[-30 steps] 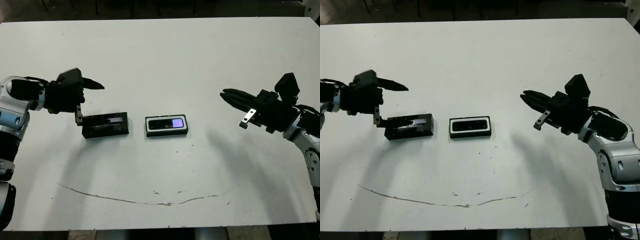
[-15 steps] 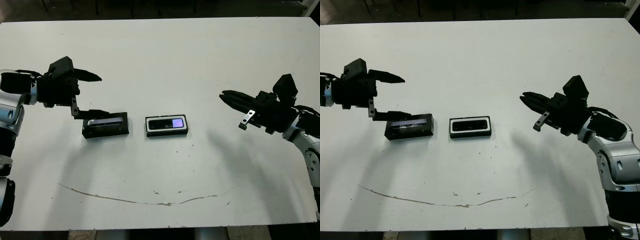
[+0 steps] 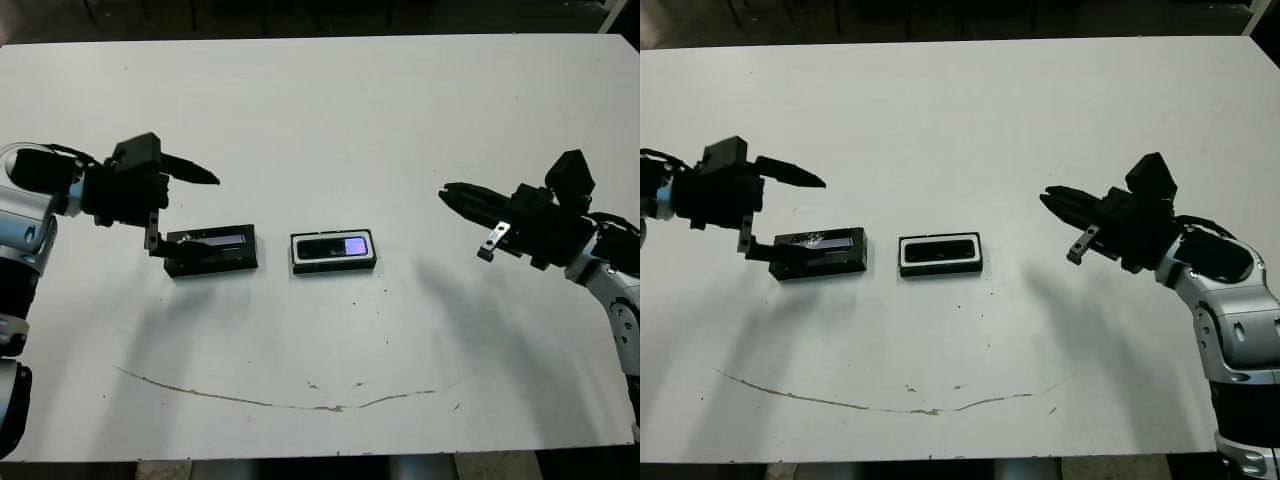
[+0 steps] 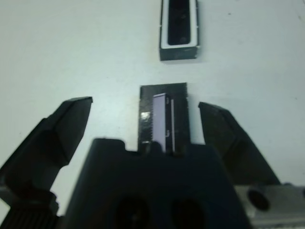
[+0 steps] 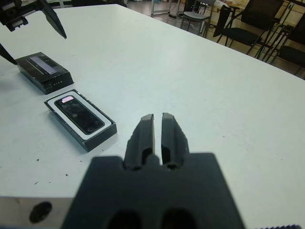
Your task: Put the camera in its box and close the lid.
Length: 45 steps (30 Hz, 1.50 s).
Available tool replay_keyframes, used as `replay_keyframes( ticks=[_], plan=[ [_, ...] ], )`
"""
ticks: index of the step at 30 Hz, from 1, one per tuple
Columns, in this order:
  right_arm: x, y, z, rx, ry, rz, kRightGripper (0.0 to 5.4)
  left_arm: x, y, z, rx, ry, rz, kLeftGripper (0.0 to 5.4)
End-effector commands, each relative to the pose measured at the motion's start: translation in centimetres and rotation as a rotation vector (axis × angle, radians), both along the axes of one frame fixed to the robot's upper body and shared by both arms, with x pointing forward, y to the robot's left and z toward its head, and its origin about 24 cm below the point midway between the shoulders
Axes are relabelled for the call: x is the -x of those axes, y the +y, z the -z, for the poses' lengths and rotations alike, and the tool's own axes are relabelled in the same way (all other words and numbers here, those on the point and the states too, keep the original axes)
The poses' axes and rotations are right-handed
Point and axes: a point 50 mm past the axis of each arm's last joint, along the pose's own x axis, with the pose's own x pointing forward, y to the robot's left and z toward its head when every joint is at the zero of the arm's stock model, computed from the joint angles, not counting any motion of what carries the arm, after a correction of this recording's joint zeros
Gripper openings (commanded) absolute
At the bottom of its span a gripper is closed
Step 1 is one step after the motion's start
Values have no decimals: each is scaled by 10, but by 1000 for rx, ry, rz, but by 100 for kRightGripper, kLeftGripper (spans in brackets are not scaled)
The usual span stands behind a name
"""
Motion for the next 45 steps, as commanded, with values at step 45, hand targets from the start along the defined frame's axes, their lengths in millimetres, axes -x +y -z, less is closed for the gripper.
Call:
replay_keyframes(
  ticks=[45],
  plan=[
    [5, -9, 7, 64, 50, -29, 0, 11, 43, 50, -217, 257, -122, 538]
  ],
)
